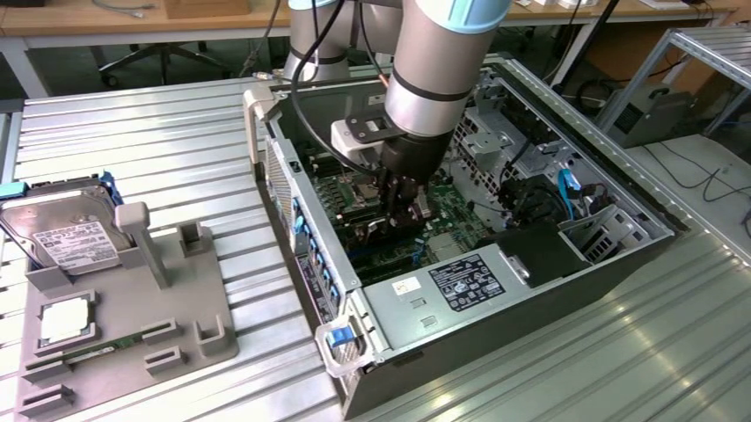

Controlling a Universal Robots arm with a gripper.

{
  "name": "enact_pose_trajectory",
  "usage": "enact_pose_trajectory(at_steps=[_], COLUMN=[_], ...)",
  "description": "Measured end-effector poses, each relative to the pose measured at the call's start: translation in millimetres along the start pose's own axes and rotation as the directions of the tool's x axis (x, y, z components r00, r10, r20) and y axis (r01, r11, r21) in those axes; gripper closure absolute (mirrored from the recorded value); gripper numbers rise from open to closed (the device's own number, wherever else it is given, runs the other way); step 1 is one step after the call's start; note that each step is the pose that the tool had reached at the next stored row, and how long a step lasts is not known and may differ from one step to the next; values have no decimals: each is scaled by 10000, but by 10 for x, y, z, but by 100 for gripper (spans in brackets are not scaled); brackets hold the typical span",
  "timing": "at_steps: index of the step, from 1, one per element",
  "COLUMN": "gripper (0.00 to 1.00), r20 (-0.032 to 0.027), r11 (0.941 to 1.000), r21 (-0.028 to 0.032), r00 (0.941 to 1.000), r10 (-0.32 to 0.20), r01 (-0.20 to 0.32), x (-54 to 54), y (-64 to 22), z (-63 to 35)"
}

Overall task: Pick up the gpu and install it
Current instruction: 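Insert the gpu into the slot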

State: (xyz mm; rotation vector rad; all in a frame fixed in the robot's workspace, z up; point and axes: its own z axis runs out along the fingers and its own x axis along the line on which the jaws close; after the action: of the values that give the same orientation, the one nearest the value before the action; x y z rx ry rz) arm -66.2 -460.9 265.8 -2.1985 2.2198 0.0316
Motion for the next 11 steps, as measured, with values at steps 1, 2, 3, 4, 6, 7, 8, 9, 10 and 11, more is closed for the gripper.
enact_pose_trajectory(at_steps=[1, 2, 3, 4, 6, 7, 8, 9, 10, 11], gripper=[74, 74, 74, 74, 74, 74, 74, 74, 74, 74], r20=[1, 1, 1, 0, 1, 1, 1, 1, 1, 1], r11=[10000, 10000, 10000, 10000, 10000, 10000, 10000, 10000, 10000, 10000], r21=[1, 1, 1, 0, 0, 0, 1, 1, 0, 1], r00=[10000, 10000, 10000, 10000, 10000, 10000, 10000, 10000, 10000, 10000], r10=[0, 0, 0, 0, 0, 0, 0, 1, 0, 0], r01=[0, 0, 0, 0, 0, 0, 0, -1, 0, 0], x=[0, 0, 0, 0, 0, 0, 0, 0, 0, 0], y=[0, 1, 1, 1, 1, 1, 1, 1, 1, 1], z=[0, 1, 1, 1, 1, 1, 1, 1, 1, 1])
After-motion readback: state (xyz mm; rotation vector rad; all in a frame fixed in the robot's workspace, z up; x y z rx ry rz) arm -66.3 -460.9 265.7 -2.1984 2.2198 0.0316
